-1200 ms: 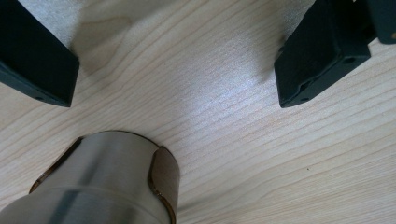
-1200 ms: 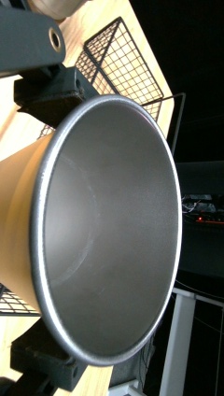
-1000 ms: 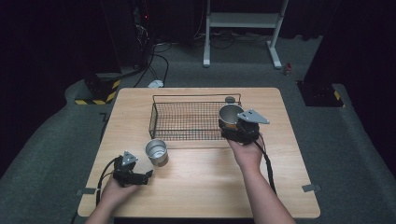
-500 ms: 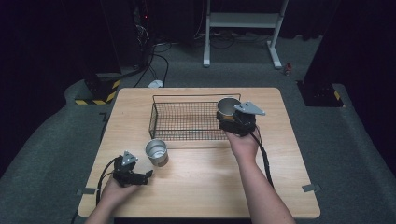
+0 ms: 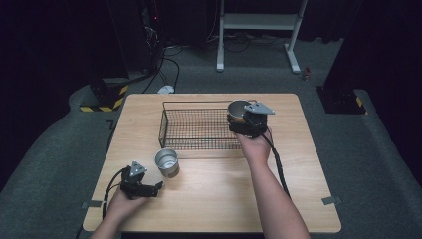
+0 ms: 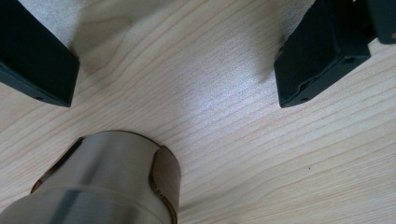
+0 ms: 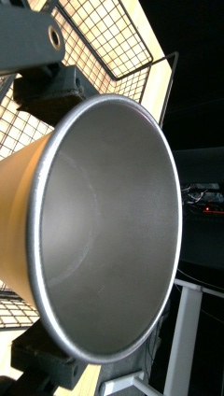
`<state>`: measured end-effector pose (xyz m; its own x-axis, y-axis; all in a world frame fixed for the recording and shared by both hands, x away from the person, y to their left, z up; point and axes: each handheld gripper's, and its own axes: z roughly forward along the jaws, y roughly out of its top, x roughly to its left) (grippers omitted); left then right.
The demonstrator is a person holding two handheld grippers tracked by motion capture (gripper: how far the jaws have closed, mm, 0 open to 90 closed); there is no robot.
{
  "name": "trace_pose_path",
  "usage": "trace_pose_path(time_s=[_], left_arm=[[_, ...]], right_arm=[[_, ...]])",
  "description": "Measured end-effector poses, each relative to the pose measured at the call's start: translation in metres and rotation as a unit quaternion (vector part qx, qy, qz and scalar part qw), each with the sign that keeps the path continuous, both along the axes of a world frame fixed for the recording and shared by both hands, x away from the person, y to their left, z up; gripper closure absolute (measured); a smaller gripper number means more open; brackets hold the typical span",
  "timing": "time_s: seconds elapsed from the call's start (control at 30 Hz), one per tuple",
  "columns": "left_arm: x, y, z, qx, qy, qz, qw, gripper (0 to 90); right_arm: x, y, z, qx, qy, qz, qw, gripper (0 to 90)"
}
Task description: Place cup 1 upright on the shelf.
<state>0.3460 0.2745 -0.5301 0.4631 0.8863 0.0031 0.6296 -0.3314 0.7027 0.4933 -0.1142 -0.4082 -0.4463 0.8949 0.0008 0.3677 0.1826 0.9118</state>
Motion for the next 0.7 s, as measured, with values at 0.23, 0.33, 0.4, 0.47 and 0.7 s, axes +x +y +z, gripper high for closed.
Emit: trace_pose_path(time_s=[0.23, 0.33, 0.4, 0.47, 0.7], left_arm=[[0.0, 0.0, 0.0, 0.0, 0.001, -0.001, 1.0, 0.3], [0.0, 0.0, 0.0, 0.0, 0.001, -0.002, 1.0, 0.3], [0.0, 0.0, 0.0, 0.0, 0.001, -0.002, 1.0, 0.3], [0.0, 0.0, 0.0, 0.0, 0.001, -0.002, 1.0, 0.3], [0.0, 0.0, 0.0, 0.0, 0.001, -0.003, 1.0, 0.3]], right_arm=[[0.014, 0.006, -0.009, -0.005, 0.01, -0.008, 0.9999, 14.1], [0.02, 0.008, -0.015, -0.011, 0.023, -0.01, 0.9996, 14.1], [0.023, 0.009, -0.019, -0.012, 0.03, -0.012, 0.9994, 14.1], [0.026, 0.012, -0.023, -0.014, 0.035, -0.013, 0.9992, 14.1], [0.031, 0.018, -0.031, -0.019, 0.046, -0.016, 0.9986, 14.1]])
